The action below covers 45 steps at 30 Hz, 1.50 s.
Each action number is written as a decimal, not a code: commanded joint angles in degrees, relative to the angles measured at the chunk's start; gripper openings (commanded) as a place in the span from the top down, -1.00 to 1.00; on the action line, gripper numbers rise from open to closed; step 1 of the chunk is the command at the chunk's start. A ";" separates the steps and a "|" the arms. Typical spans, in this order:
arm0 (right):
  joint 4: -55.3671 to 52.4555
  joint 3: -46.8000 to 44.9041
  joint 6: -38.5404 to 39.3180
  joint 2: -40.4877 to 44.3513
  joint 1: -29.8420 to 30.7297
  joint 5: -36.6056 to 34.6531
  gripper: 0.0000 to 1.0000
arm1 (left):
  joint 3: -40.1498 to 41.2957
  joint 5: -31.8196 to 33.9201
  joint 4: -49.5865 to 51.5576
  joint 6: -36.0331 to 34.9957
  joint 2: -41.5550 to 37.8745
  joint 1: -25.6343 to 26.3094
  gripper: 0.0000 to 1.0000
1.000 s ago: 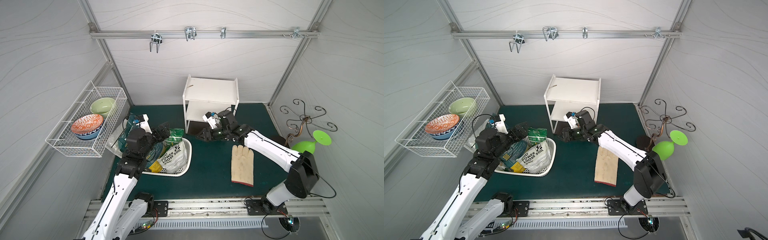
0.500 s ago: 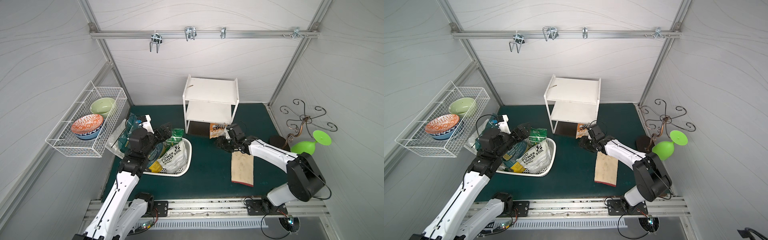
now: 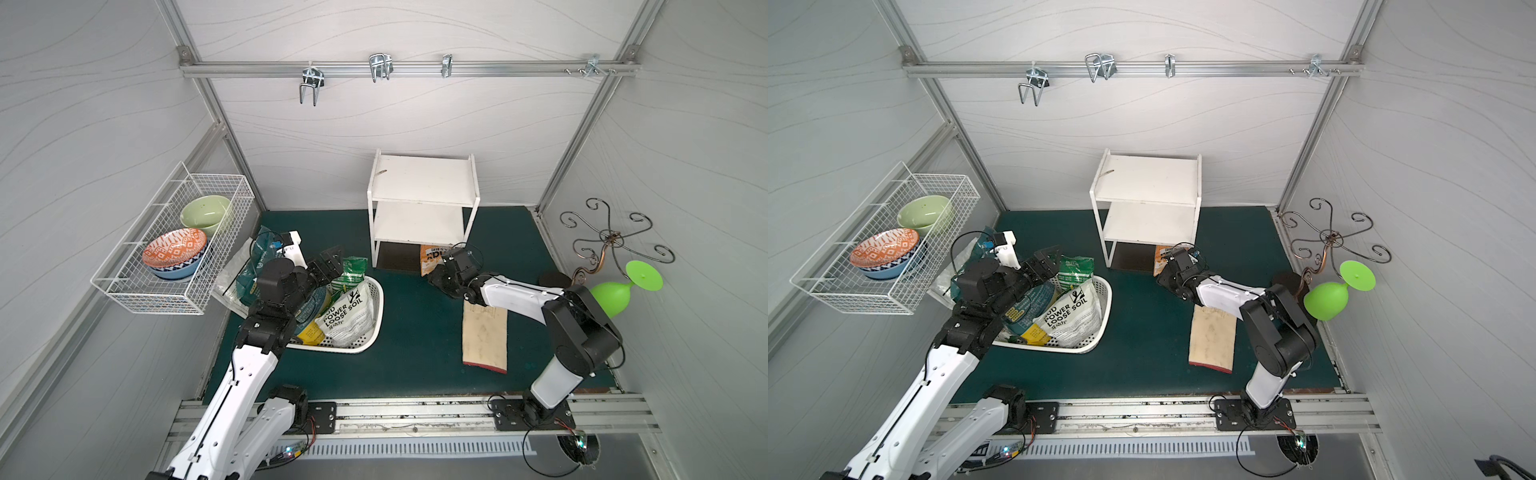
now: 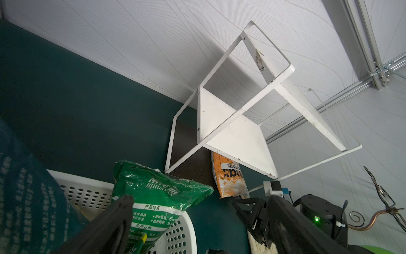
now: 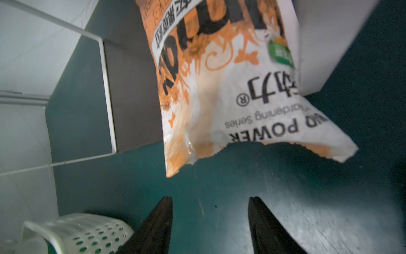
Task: Take down the fertilizer bag from the shelf
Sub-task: Pick up the fertilizer bag from the shelf.
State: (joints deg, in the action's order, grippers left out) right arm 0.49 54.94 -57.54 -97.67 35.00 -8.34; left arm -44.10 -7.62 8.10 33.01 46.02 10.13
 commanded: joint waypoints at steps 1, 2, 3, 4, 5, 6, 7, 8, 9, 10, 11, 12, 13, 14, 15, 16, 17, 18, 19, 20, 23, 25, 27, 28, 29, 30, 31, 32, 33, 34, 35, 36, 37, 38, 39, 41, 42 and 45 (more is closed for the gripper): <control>5.75 3.06 -1.87 -3.09 -0.52 -3.80 -0.15 | -0.55 -0.47 -2.67 -0.32 -1.00 -0.29 -0.97; 6.66 3.42 -1.92 -3.62 -0.46 -4.08 -0.15 | -0.55 -0.47 -2.65 -0.32 -1.02 -0.29 -0.97; 8.17 3.34 -1.73 -3.98 -0.38 -4.35 -0.14 | -0.55 -0.55 -2.65 -0.32 -1.03 -0.29 -0.97; 9.35 3.26 -2.10 -4.25 -0.30 -4.77 -0.14 | -0.53 -0.56 -2.64 -0.31 -1.05 -0.29 -0.97; 10.39 3.25 -2.39 -4.45 -0.17 -5.35 -0.13 | -0.55 -0.47 -2.64 -0.39 -1.09 -0.26 -0.97; 11.39 3.25 -2.40 -4.67 0.10 -5.79 -0.13 | -0.47 -0.41 -2.65 -0.40 -1.10 -0.29 -0.97; 12.47 3.29 -2.76 -5.05 0.59 -6.77 -0.14 | -0.46 -0.32 -2.78 -0.34 -1.05 -0.24 -0.97; 13.11 3.41 -3.45 -5.62 0.96 -7.54 -0.14 | -0.21 -0.13 -2.97 -0.32 -1.10 -0.28 -0.97; 13.75 3.52 -4.00 -6.23 1.24 -8.32 -0.13 | -0.09 -0.19 -3.09 -0.23 -1.04 -0.24 -0.97; 14.31 3.67 -4.81 -7.05 1.50 -9.21 -0.13 | 0.06 -0.16 -3.25 -0.07 -1.01 -0.26 -0.97; 15.11 3.75 -5.59 -7.86 1.69 -10.09 -0.12 | 0.06 -0.14 -3.28 0.03 -1.05 -0.26 -0.97; 16.01 3.84 -6.03 -8.54 1.80 -10.44 -0.11 | 0.06 -0.20 -3.27 0.03 -1.13 -0.20 -0.97; 16.63 4.35 -6.22 -9.43 1.90 -10.56 -0.12 | 0.01 -0.21 -3.09 0.04 -1.23 -0.29 -0.97; 16.20 5.19 -6.40 -10.09 1.91 -10.68 -0.11 | -0.09 -0.14 -2.97 -0.05 -1.26 -0.24 -0.97; 15.24 6.18 -6.52 -10.56 1.83 -10.88 -0.10 | -0.11 -0.16 -2.92 -0.06 -1.26 -0.29 -0.97; 14.74 6.68 -6.25 -10.83 1.92 -11.42 -0.07 | -0.16 -0.12 -2.91 -0.13 -1.36 -0.28 -0.97; 14.45 6.97 -6.10 -10.92 1.95 -12.03 0.00 | -0.16 -0.05 -2.92 -0.14 -1.34 -0.29 -0.97; 14.29 7.03 -6.07 -10.80 1.92 -12.88 0.10 | -0.11 0.00 -2.96 -0.14 -1.37 -0.29 -0.97; 14.10 6.98 -6.09 -10.56 1.99 -13.41 0.18 | -0.13 0.03 -2.98 -0.07 -1.43 -0.22 -0.97; 13.72 7.03 -6.09 -10.36 1.95 -14.19 0.28 | -0.11 0.10 -2.98 -0.01 -1.42 -0.26 -0.97; 13.31 7.20 -5.19 -9.70 1.95 -14.78 0.61 | 0.32 0.10 -3.27 0.31 -1.48 -0.28 -0.97; 13.29 7.29 -4.89 -9.50 2.09 -14.44 0.85 | 0.57 0.04 -3.31 0.39 -1.63 -0.23 -0.97; 13.44 7.07 -4.54 -9.14 2.17 -13.85 1.00 | 0.59 0.06 -3.11 0.40 -1.85 -0.29 -0.97; 13.60 6.91 -4.07 -8.88 2.37 -13.60 1.00 | 0.60 0.07 -3.01 0.38 -1.96 -0.29 -0.97; 13.66 6.70 -3.43 -8.54 2.53 -13.10 1.00 | 0.60 0.15 -2.91 0.31 -2.09 -0.29 -0.97; 13.66 6.51 -2.73 -7.88 2.84 -12.49 1.00 | 0.69 0.14 -2.86 0.22 -2.17 -0.28 -0.97; 13.66 6.26 -1.79 -7.22 3.11 -12.00 1.00 | 0.73 0.24 -2.73 0.08 -2.33 -0.28 -0.97; 13.64 6.02 -0.15 -6.50 3.62 -11.36 1.00 | 0.60 0.31 -2.66 -0.18 -2.42 -0.26 -0.97; 13.29 5.89 1.68 -5.40 4.36 -10.95 1.00 | 0.59 0.40 -2.54 -0.55 -2.45 -0.26 -0.97; 12.52 5.67 3.18 -4.32 4.95 -10.69 1.00 | 0.51 0.35 -2.31 -0.93 -2.46 -0.29 -0.97; 11.70 5.38 4.83 -2.98 5.69 -10.53 1.00 | 0.49 0.42 -1.92 -1.51 -2.54 -0.29 -0.97; 11.05 4.90 6.10 -1.53 6.24 -9.84 1.00 | 0.33 0.56 -1.57 -2.22 -2.66 -0.26 -0.97; 10.46 4.51 7.06 -0.51 6.42 -8.80 1.00 | 0.24 0.73 -1.18 -2.69 -2.77 -0.26 -0.97; 9.45 4.18 7.59 0.77 6.56 -7.45 1.00 | 0.20 0.99 -0.77 -3.10 -2.82 -0.28 -0.97; 8.31 4.05 8.40 1.74 6.55 -5.80 1.00 | 0.16 1.15 -0.56 -3.47 -3.03 -0.29 -0.97; 5.49 3.99 9.75 3.89 6.70 -3.19 1.00 | 0.20 1.23 -0.28 -3.74 -3.29 -0.29 -0.97; 4.13 3.80 10.38 5.05 6.83 -1.93 1.00 | 0.16 1.22 -0.19 -3.87 -3.39 -0.26 -0.97; 1.56 3.42 12.86 8.39 7.52 1.13 1.00 | -0.37 0.80 0.54 -4.64 -3.45 -0.29 -0.97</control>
State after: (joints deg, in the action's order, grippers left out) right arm 4.54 58.46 -49.60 -93.27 41.82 -11.40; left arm -43.03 -7.09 9.78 30.44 43.31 10.13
